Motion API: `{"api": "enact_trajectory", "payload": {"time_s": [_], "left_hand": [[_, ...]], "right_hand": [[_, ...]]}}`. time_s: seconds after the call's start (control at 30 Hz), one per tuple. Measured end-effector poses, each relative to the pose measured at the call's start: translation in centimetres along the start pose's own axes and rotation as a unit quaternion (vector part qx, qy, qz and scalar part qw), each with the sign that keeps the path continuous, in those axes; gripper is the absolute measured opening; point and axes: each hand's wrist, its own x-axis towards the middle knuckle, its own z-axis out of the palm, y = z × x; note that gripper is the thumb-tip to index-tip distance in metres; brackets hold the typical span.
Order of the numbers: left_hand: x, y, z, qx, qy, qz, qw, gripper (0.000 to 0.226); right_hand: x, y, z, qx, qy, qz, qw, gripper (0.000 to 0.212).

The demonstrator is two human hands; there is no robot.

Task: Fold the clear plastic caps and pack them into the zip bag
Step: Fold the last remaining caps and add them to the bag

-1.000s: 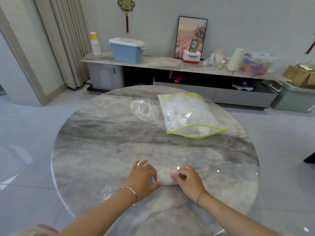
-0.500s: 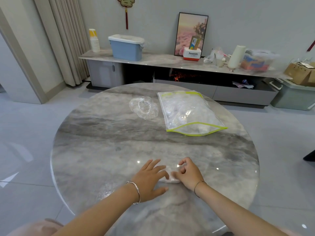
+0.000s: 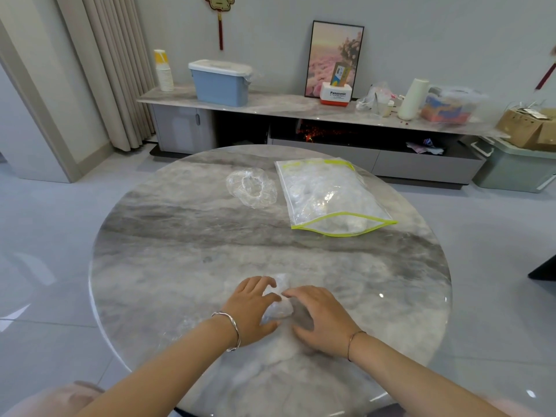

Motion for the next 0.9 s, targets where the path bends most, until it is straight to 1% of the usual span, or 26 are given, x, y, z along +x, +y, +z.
{"api": "enact_trajectory", "payload": {"time_s": [0.03, 0.07, 0.13, 0.2, 0.27, 0.4, 0.47, 0.5, 0.53, 0.57, 0.6, 0.63, 0.67, 0.7, 0.73, 0.8, 0.83, 0.9], "left_hand": [[-0.1, -0.1, 0.1, 0.01, 0.003, 0.007, 1.0, 0.051], [-0.2, -0.2, 0.2, 0.012, -0.014, 0.011, 1.0, 0.053], [-0.4, -0.1, 0.2, 0.01, -0.032, 0.009, 0.999, 0.065], [-0.5, -0.3, 0.1, -0.011, -0.053, -0.017, 0.998, 0.078], [-0.4, -0.4, 0.1, -0.041, -0.056, -0.034, 0.997, 0.084], [0.0, -0.5, 0.0, -0.106, -0.043, -0.048, 0.992, 0.074], [0.2, -0.5, 0.2, -0.144, -0.033, -0.057, 0.987, 0.068], [0.3, -0.6, 0.3, -0.154, -0.032, -0.072, 0.985, 0.064], [0.4, -0.6, 0.3, -0.162, -0.03, -0.095, 0.982, 0.055], [0.6, -0.6, 0.4, -0.171, -0.026, -0.125, 0.977, 0.04], [0.8, -0.6, 0.4, -0.185, -0.023, -0.15, 0.971, 0.028], [1.0, -0.5, 0.2, -0.197, -0.023, -0.172, 0.965, 0.027], [1.1, -0.4, 0.2, -0.201, -0.025, -0.185, 0.961, 0.032], [1.2, -0.3, 0.4, -0.19, -0.024, -0.195, 0.962, 0.033], [1.3, -0.2, 0.6, -0.181, -0.017, -0.201, 0.963, 0.029], [1.4, -0.2, 0.8, -0.2, 0.009, -0.217, 0.955, 0.022], [1.4, -0.3, 1.0, -0.21, 0.012, -0.228, 0.951, 0.028], [1.6, -0.7, 1.1, -0.196, -0.007, -0.24, 0.951, 0.049]], "right_hand": [[-0.1, 0.0, 0.0, 0.003, -0.009, 0.011, 1.0, 0.054], [-0.1, 0.0, 0.0, -0.001, -0.017, 0.02, 1.0, 0.057], [0.0, 0.1, 0.0, -0.022, -0.029, 0.024, 0.999, 0.058], [0.2, 0.1, 0.3, -0.03, -0.024, 0.029, 0.999, 0.053], [0.6, 0.1, 0.7, -0.028, -0.008, 0.03, 0.999, 0.044], [1.8, 0.0, 1.5, -0.05, 0.023, 0.022, 0.998, 0.023], [2.2, -0.2, 1.6, -0.064, 0.027, 0.041, 0.997, 0.016], [2.3, -0.3, 1.6, -0.053, 0.033, 0.066, 0.996, 0.012], [2.4, -0.5, 1.5, -0.018, 0.043, 0.101, 0.994, 0.007], [2.4, -0.6, 1.3, 0.036, 0.048, 0.135, 0.989, 0.003], [2.6, -0.5, 1.3, 0.089, 0.05, 0.167, 0.981, 0.011], [2.6, -0.5, 1.3, 0.131, 0.049, 0.19, 0.972, 0.02], [2.7, -0.5, 1.2, 0.158, 0.046, 0.214, 0.963, 0.025], [2.8, -0.5, 1.2, 0.18, 0.044, 0.235, 0.954, 0.027], [2.8, -0.5, 1.3, 0.188, 0.043, 0.25, 0.949, 0.027], [3.1, -0.6, 1.7, 0.177, 0.045, 0.267, 0.946, 0.025], [3.4, -0.6, 1.8, 0.168, 0.044, 0.27, 0.947, 0.022], [3.8, -0.9, 2.0, 0.175, 0.044, 0.266, 0.947, 0.021]]}}
